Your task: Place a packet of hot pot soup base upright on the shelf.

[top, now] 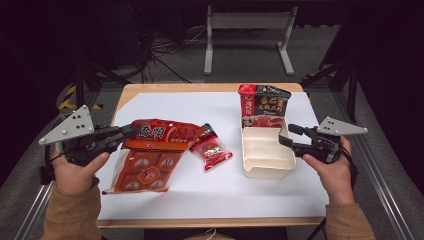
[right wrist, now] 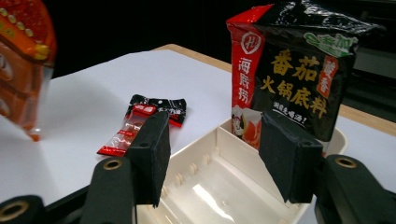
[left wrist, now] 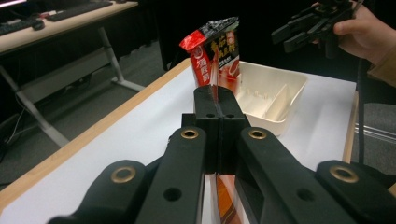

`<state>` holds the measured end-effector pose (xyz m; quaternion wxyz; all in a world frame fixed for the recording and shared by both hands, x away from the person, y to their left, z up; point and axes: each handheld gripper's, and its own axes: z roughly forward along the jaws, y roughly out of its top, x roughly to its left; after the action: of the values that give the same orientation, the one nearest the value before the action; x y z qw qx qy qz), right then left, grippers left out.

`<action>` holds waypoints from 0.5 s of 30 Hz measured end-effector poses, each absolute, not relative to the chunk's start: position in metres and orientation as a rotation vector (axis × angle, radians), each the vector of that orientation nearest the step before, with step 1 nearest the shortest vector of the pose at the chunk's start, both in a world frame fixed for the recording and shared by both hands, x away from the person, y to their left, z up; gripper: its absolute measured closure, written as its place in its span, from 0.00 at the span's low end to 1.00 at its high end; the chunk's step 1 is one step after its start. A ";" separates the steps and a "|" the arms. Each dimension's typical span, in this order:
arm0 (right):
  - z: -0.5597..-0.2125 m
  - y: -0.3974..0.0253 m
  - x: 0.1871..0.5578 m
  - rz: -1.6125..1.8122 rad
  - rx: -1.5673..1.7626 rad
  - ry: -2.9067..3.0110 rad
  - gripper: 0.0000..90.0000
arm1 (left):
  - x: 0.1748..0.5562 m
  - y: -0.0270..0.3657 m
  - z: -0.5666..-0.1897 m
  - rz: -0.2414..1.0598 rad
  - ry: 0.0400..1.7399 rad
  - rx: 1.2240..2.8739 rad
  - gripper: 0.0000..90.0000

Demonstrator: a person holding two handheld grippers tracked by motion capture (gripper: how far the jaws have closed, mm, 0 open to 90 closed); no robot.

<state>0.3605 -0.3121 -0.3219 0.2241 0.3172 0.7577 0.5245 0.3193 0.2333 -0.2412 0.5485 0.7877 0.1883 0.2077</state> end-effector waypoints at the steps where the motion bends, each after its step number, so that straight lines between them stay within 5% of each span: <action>1: -0.321 -0.311 0.361 1.450 0.868 2.092 0.48 | 0.318 0.232 -0.241 0.500 0.448 1.862 1.00; 15: -0.305 -0.285 0.358 1.544 0.762 2.104 0.44 | 0.315 0.213 -0.241 0.525 0.433 1.784 1.00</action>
<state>0.3577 -0.2853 -0.3053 0.2100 0.2741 0.7566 0.5552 0.3152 0.2127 -0.2414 0.5778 0.7625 0.1852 0.2244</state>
